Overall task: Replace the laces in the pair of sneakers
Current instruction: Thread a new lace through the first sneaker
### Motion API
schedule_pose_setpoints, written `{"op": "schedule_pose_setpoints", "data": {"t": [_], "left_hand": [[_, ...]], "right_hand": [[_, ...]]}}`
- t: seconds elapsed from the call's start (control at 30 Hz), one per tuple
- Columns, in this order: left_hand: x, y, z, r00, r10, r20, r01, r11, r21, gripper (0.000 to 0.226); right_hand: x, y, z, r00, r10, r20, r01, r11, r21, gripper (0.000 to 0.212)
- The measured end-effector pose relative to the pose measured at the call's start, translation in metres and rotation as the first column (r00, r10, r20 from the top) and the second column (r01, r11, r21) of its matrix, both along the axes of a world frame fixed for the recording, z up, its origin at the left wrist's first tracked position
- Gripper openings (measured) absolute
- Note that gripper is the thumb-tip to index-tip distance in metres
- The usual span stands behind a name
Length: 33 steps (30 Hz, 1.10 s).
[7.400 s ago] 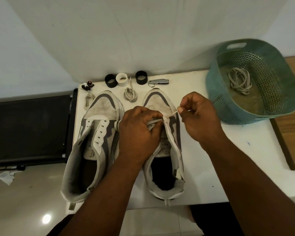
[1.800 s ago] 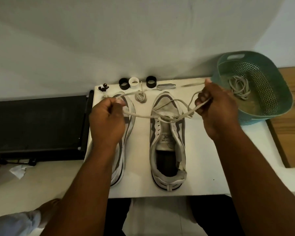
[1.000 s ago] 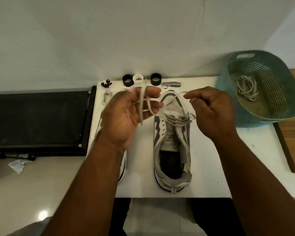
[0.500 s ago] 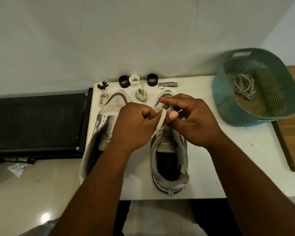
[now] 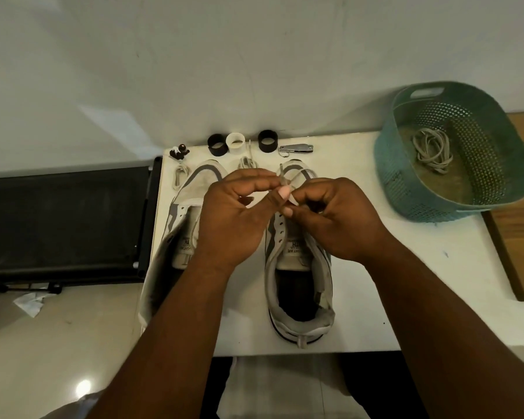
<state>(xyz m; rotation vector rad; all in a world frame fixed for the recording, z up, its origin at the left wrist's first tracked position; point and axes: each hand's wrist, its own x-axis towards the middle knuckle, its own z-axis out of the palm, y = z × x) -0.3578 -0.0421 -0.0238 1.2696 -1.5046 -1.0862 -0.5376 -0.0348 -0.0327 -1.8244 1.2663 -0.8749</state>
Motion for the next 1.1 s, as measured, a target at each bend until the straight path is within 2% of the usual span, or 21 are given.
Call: {"op": "schedule_pose_setpoints", "data": {"t": [0.07,0.13,0.2,0.23,0.33,0.43,0.5,0.57,0.77,0.93,1.1], "left_hand": [[-0.001,-0.001,0.001,0.992,0.01,-0.125,-0.001,0.998,0.07,0.013],[-0.001,-0.003,0.004,0.97,0.068,-0.235,-0.039,0.992,0.123,0.008],[-0.001,-0.007,0.011,0.964,0.105,-0.245,-0.077,0.99,0.121,0.003],[-0.002,-0.009,0.018,0.967,0.103,-0.233,-0.078,0.99,0.116,0.004],[-0.005,-0.018,0.048,0.988,0.086,-0.132,-0.074,0.993,0.093,0.013],[-0.006,-0.031,0.09,0.997,0.077,0.002,-0.077,0.996,0.044,0.011],[-0.002,-0.037,0.121,0.994,0.075,0.077,-0.076,0.997,0.008,0.006],[0.0,-0.04,0.149,0.99,0.054,0.132,-0.049,0.998,-0.043,0.007],[-0.004,-0.023,0.235,0.994,0.032,0.102,-0.018,0.99,-0.137,0.013],[-0.01,-0.004,0.313,1.0,-0.009,-0.022,0.005,0.985,-0.171,0.015],[-0.01,0.008,0.38,0.998,0.001,-0.061,-0.018,0.96,-0.28,0.012]], "right_hand": [[-0.002,0.0,0.001,1.0,0.025,0.009,-0.026,0.998,0.049,0.009],[-0.006,-0.002,0.007,0.998,0.058,0.026,-0.061,0.99,0.127,0.035],[-0.008,-0.003,0.016,1.0,0.016,0.02,-0.019,0.985,0.173,0.049],[-0.008,-0.004,0.024,0.999,-0.048,-0.013,0.049,0.986,0.162,0.044],[-0.005,-0.014,0.054,0.973,-0.207,-0.105,0.215,0.973,0.079,0.014],[-0.004,-0.03,0.092,0.966,-0.241,-0.097,0.246,0.969,0.033,0.025],[-0.002,-0.035,0.123,0.959,-0.219,-0.181,0.216,0.976,-0.038,0.042],[0.0,-0.038,0.157,0.948,-0.224,-0.226,0.21,0.974,-0.083,0.042],[0.004,-0.025,0.25,0.946,-0.323,-0.002,0.321,0.942,-0.103,0.012],[0.009,-0.003,0.319,0.92,-0.374,0.113,0.389,0.904,-0.176,0.014],[0.015,0.017,0.382,0.908,-0.373,0.194,0.417,0.855,-0.308,0.017]]}}
